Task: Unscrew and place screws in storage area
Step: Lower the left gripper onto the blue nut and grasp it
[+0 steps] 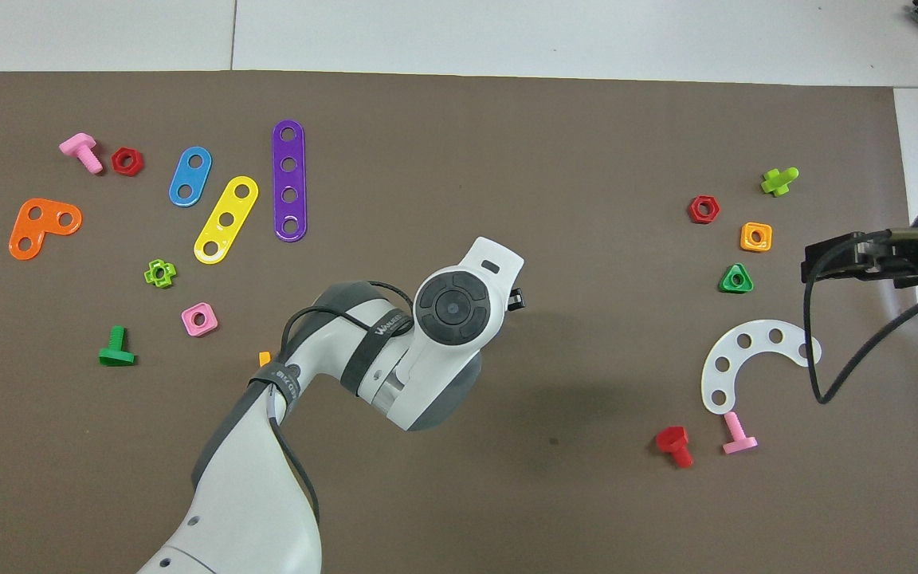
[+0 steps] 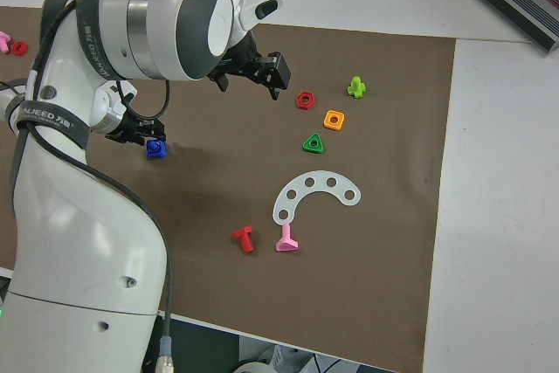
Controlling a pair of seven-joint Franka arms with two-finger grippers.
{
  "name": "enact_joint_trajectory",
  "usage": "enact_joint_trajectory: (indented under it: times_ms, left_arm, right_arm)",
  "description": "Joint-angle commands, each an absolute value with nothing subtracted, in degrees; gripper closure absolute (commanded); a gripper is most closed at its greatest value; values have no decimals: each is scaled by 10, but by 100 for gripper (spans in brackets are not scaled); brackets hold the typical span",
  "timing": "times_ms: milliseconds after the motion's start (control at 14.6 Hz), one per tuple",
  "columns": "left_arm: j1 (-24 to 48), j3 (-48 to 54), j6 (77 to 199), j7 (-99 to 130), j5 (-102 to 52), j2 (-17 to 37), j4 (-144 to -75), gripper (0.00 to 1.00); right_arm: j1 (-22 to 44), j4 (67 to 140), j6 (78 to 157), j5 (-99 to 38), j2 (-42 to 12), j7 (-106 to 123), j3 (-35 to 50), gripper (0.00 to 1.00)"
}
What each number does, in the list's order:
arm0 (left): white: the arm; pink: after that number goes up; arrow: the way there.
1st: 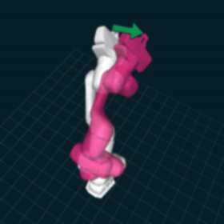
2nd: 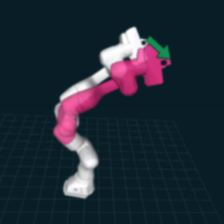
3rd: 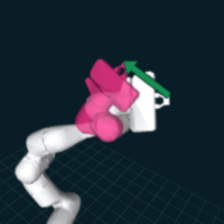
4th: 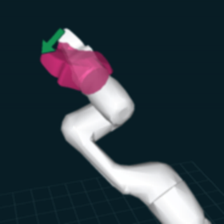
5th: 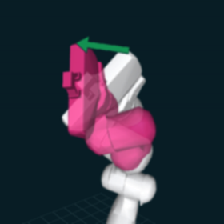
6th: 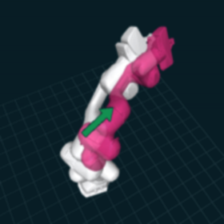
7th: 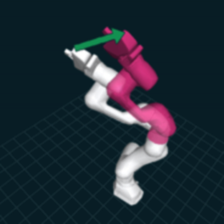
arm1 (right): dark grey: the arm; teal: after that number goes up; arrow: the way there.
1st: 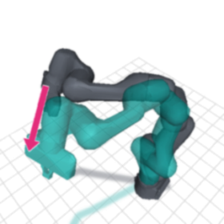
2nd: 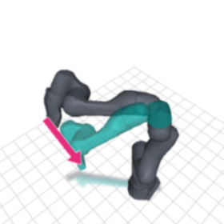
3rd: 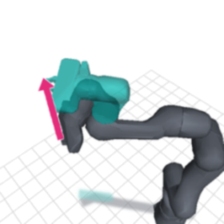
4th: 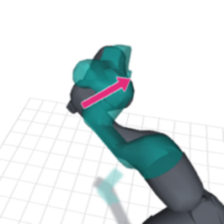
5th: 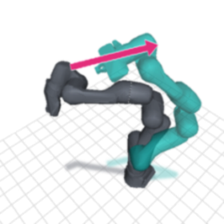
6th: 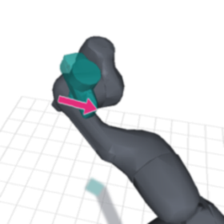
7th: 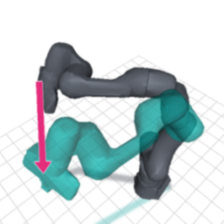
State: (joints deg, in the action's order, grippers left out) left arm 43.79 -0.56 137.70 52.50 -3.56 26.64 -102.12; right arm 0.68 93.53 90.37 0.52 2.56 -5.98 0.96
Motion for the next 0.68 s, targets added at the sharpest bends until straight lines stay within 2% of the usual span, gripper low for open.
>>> enact_joint_trajectory:
  times_ms: [0, 137, 274, 616]
  left_arm:
    - [447, -15, 1389, 527, -38, 262, -1034, 43]
    - [448, -15, 1388, 527, -39, 261, -1036, 50]
    - [447, -15, 1385, 527, -40, 260, -1036, 62]
    - [447, -15, 1371, 529, -41, 260, -1033, 81]
  right_arm:
    - [4, 945, 901, -1, 36, -45, 11, 0]
    - [4, 945, 901, -1, 36, -45, 10, 0]
    - [4, 945, 900, -1, 36, -45, 10, 0]
    - [4, 945, 898, -1, 36, -45, 10, 0]
